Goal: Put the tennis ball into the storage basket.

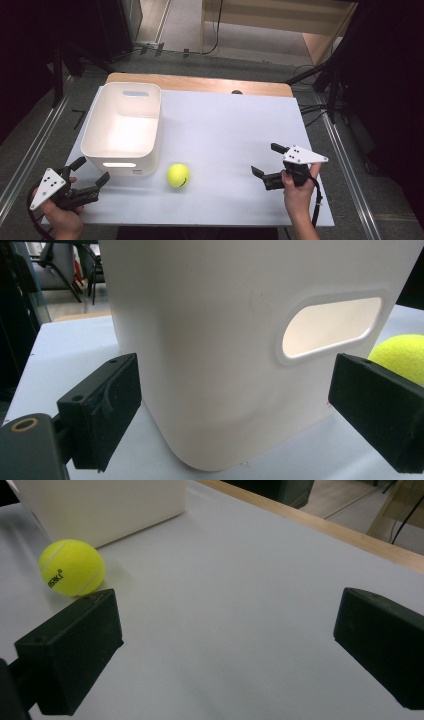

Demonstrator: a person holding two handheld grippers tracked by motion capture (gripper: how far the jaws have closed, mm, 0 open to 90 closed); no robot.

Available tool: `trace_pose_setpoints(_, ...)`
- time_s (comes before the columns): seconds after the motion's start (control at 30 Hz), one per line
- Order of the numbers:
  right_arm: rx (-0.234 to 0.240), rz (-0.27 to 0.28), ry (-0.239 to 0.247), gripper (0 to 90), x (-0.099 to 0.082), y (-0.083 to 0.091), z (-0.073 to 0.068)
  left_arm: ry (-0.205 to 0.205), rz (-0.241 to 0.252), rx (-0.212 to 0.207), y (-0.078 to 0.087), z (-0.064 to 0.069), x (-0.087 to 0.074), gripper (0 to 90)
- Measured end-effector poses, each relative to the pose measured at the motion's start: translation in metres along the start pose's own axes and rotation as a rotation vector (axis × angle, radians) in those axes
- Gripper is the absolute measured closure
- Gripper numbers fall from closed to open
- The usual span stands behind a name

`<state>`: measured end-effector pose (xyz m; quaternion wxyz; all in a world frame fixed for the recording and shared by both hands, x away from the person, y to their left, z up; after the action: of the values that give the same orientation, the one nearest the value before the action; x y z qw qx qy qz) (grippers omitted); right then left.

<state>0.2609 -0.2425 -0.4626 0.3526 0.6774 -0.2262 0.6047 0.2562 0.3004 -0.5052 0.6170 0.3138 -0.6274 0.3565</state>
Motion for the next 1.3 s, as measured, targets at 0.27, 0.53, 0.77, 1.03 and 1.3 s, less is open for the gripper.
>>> trace_pose_setpoints(0.27, 0.050, -0.024, 0.019, 0.0, 0.004, -0.018, -0.011, 0.000, -0.002, 0.000, 0.000, 0.000, 0.000, 7.3)
trace_pose_setpoints(0.53, 0.086, -0.041, 0.037, 0.0, 0.008, -0.033, -0.021, -0.001, -0.002, -0.001, 0.000, 0.000, 0.000, 7.3)
trace_pose_setpoints(0.77, 0.106, -0.051, 0.053, 0.0, 0.011, -0.042, -0.028, -0.001, -0.002, -0.001, 0.000, 0.000, 0.000, 7.3)
trace_pose_setpoints(1.03, 0.142, -0.071, 0.065, 0.0, 0.015, -0.055, -0.037, 0.000, -0.002, -0.001, 0.001, 0.000, 0.000, 7.3)
trace_pose_setpoints(1.3, 0.171, -0.083, 0.076, 0.0, 0.017, -0.067, -0.045, 0.002, -0.001, -0.001, 0.001, 0.000, 0.000, 7.3)
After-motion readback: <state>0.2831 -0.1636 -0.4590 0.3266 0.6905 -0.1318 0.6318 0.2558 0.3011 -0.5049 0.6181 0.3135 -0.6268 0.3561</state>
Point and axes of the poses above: each handheld gripper's, and its own axes: y roughly backward along the jaws, x roughly out of its top, z roughly to its right, the point moved 4 cm from there along -y, roughly forward along the jaws, and after that the axes turned 15 degrees about z, right-handed, at the moved point
